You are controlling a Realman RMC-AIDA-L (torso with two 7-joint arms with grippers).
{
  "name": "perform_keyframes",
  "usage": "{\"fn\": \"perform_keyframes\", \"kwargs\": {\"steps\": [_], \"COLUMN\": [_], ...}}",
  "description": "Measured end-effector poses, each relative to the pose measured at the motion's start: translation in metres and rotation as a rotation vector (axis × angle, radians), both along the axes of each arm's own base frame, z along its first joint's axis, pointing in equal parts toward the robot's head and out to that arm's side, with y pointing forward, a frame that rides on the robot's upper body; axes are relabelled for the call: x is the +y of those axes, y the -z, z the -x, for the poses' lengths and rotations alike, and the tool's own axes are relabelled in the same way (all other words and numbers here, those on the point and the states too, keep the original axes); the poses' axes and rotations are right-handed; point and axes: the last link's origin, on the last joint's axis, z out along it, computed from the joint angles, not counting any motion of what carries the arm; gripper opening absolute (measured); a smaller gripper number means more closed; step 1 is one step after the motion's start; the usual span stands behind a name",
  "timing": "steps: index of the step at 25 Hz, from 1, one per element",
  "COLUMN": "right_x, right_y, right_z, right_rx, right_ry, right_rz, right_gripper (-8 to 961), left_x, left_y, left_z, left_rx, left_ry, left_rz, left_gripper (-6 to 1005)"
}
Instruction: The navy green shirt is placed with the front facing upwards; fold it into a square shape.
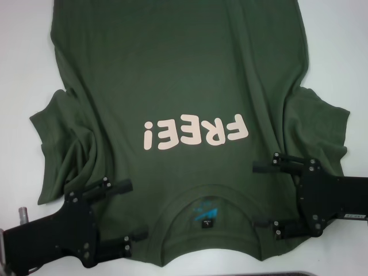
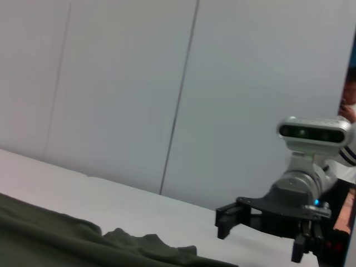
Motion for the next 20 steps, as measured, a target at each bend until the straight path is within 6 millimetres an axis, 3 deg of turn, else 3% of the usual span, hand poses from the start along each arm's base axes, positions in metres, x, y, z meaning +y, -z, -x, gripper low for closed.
{"fn": "perform_keyframes", "kwargs": {"steps": [17,20], "right_x": [0.0,0.0], "right_y": [0.001,0.0], "right_z": [0.0,0.0], "right_rx": [-0.001,0.002], "right_ry": [0.005,0.006], "right_rz": [-0.002,-0.002], "right_gripper": [927,926], "left_x": [0.001,0.006], "left_y": [-0.002,-0.011], "left_z": [0.0,-0.002], "left_rx": [-0.01,-0.061], "left_ry": [-0.009,-0.055], "left_rz": [0.003,-0.017], "left_gripper": [842,842]}}
